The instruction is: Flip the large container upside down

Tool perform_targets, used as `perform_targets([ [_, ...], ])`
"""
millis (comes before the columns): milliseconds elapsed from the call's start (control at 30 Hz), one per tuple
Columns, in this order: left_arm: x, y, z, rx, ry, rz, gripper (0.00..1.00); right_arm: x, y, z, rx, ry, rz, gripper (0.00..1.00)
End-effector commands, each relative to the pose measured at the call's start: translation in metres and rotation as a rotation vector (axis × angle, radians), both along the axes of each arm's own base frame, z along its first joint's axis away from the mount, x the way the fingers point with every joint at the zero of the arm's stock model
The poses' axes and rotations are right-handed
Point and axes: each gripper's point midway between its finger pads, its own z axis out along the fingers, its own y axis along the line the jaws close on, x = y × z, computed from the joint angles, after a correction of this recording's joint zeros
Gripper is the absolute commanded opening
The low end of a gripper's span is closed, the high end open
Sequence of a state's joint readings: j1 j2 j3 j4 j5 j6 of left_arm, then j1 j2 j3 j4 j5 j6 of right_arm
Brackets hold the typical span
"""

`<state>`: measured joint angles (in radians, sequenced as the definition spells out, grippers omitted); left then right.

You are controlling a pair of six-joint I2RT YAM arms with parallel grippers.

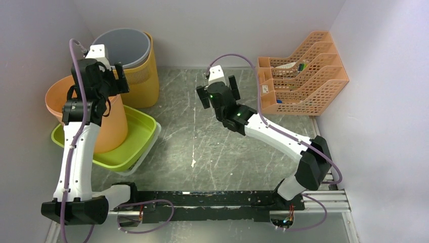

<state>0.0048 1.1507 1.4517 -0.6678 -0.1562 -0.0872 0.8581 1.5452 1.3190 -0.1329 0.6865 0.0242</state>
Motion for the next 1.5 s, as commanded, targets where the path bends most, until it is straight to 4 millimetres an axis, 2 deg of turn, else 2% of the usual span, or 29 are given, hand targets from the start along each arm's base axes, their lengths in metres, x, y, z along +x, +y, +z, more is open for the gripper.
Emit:
perform_targets([
  [0, -0.018, 0.004, -0.013, -0.029, 0.05, 0.047, 0.89, 0.004, -0.012, 0.006, 0.035, -0.019, -0.036, 1.0],
  [133, -0.023, 0.0, -0.037, -0.059, 0.113, 0.045, 0.89, 0.007, -0.019, -0.002, 0.033, -0.005, -0.049, 1.0],
  [267, -0.025, 0.002, -0.055, -0.056, 0.151, 0.058, 0.79, 0.01, -0.024, -0.008, 0.041, 0.005, -0.054, 1.0],
  [400, -0.022, 0.004, -0.064, -0.044, 0.183, 0.062, 0.69, 0.011, -0.024, -0.011, 0.039, 0.013, -0.053, 1.0],
  [500, -0.021, 0.007, -0.064, -0.033, 0.184, 0.079, 0.56, 0.012, -0.025, -0.013, 0.035, 0.017, -0.056, 1.0],
  [567, -0.022, 0.01, -0.063, -0.027, 0.176, 0.095, 0.35, 0.013, -0.024, -0.015, 0.031, 0.019, -0.057, 1.0],
  [600, -0.023, 0.013, -0.061, -0.023, 0.166, 0.11, 0.28, 0.013, -0.024, -0.015, 0.028, 0.02, -0.059, 1.0],
  [700, -0.026, 0.017, -0.061, -0.006, 0.163, 0.13, 0.19, 0.014, -0.026, -0.016, 0.02, 0.02, -0.067, 1.0],
  [733, -0.026, 0.02, -0.062, -0.002, 0.167, 0.144, 0.1, 0.014, -0.027, -0.015, 0.018, 0.02, -0.071, 1.0],
  [867, -0.026, 0.022, -0.055, 0.009, 0.171, 0.151, 0.07, 0.016, -0.031, -0.011, 0.016, 0.006, -0.092, 1.0],
  [967, -0.024, 0.025, -0.039, 0.026, 0.138, 0.158, 0.07, 0.017, -0.038, -0.006, 0.038, -0.001, -0.114, 1.0],
  [1033, -0.024, 0.028, -0.022, 0.044, 0.1, 0.169, 0.07, 0.02, -0.045, -0.003, 0.065, -0.001, -0.127, 1.0],
  [1167, -0.023, 0.027, 0.028, 0.056, 0.01, 0.173, 0.07, 0.03, -0.068, 0.001, 0.164, 0.019, -0.165, 1.0],
  [1300, -0.023, 0.013, 0.084, 0.046, -0.107, 0.132, 0.07, 0.041, -0.1, 0.006, 0.27, 0.02, -0.206, 1.0],
  [1400, -0.026, 0.009, 0.111, 0.05, -0.159, 0.116, 0.07, 0.046, -0.121, 0.004, 0.29, 0.013, -0.251, 1.0],
  [1467, -0.028, 0.009, 0.124, 0.053, -0.181, 0.114, 0.07, 0.046, -0.126, -0.001, 0.286, 0.02, -0.264, 1.0],
])
